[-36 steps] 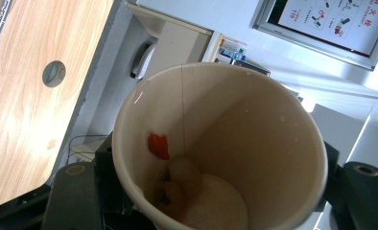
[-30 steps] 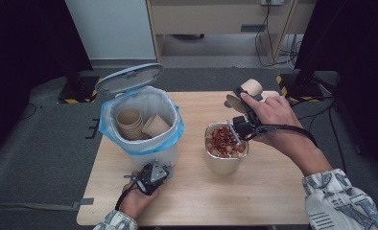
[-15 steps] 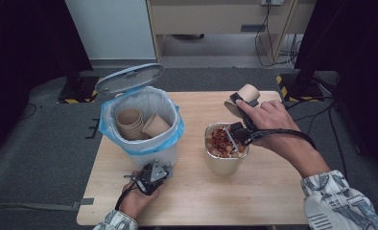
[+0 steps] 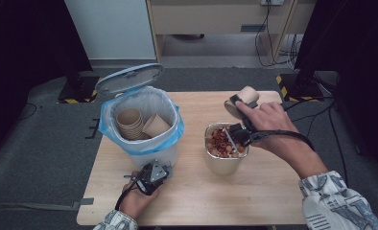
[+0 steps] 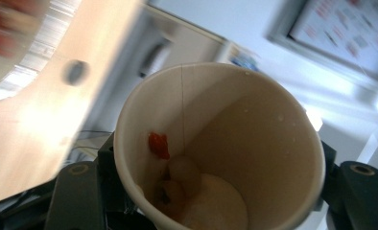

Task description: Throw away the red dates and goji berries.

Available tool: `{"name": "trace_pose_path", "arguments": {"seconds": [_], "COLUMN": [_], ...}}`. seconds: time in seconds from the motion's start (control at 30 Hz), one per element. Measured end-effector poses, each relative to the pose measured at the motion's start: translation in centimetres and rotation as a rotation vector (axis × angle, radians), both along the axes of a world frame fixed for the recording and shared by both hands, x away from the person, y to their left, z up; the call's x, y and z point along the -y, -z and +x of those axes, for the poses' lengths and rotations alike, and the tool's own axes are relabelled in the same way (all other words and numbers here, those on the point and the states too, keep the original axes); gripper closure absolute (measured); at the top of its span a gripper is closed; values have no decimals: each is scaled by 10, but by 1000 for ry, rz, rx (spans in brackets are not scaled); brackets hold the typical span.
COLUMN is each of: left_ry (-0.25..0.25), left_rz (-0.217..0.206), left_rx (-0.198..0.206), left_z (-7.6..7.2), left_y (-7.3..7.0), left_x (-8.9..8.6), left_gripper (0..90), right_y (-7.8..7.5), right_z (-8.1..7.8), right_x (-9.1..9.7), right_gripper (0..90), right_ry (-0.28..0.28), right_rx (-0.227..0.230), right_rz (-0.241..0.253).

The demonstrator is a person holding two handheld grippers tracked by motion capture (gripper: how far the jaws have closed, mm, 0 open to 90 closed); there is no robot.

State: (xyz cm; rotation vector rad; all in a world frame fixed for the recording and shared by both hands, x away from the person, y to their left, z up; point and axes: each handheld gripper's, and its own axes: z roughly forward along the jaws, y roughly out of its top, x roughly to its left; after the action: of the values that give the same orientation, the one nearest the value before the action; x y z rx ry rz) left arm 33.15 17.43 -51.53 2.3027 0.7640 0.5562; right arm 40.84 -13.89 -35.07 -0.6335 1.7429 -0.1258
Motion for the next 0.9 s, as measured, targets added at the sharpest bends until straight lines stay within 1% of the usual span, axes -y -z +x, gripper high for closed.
{"name": "trace_pose_path", "arguments": {"seconds": [0.03, 0.07, 0.1, 0.13, 0.17, 0.2, 0.23, 0.27, 0.33, 0.5, 0.53, 0.67, 0.77, 0.8, 0.83, 0.87, 0.9], "left_ry": [0, 0, 0, 0, 0, 0, 0, 0, 0, 0, 0, 1, 1, 0, 1, 0, 0], "left_rz": [-1, 2, 2, -1, -1, -2, -1, 0, 2, 1, 0, -1, 0, -1, 0, 0, -1], "left_rx": [1, 1, 2, 2, 2, 2, 2, 3, 3, 2, 1, 1, 2, 2, 2, 2, 1], "left_z": [0, 0, 0, 0, 0, 0, 0, 0, 0, 0, 0, 0, 0, 0, 0, 0, 0], "left_y": [0, 0, 0, 0, 0, 0, 0, 0, 0, 0, 0, 0, 0, 0, 0, 0, 0], "left_x": [0, 0, 0, 0, 0, 0, 0, 0, 0, 0, 0, 0, 0, 0, 0, 0, 0], "left_gripper": [897, 898, 898, 898, 897, 897, 897, 898, 898, 898, 898, 898, 898, 897, 898, 898, 898], "right_y": [0, 3, 0, -20, -20, -28, -32, -30, -28, -22, -22, -23, -26, -26, -27, -28, -29], "right_z": [0, -1, -2, -4, -4, -4, -5, -4, -2, 4, 5, 10, 14, 14, 16, 17, 20], "right_x": [0, -2, -1, 2, 2, 4, 5, 7, 8, 9, 9, 9, 9, 10, 10, 10, 11], "right_gripper": [339, 339, 339, 339, 339, 339, 339, 339, 339, 338, 338, 337, 336, 336, 336, 336, 335], "right_ry": [0, -10, -9, 1, 1, 5, 11, 11, 14, 27, 35, 38, 45, 49, 48, 50, 53], "right_rx": [0, -11, -7, 25, 25, 43, 47, 39, 34, 4, 4, -19, -50, -55, -76, -81, -100], "right_rz": [0, -19, 4, 86, 86, 111, 115, 98, 96, 153, 151, 196, 266, 280, 315, 333, 379]}}
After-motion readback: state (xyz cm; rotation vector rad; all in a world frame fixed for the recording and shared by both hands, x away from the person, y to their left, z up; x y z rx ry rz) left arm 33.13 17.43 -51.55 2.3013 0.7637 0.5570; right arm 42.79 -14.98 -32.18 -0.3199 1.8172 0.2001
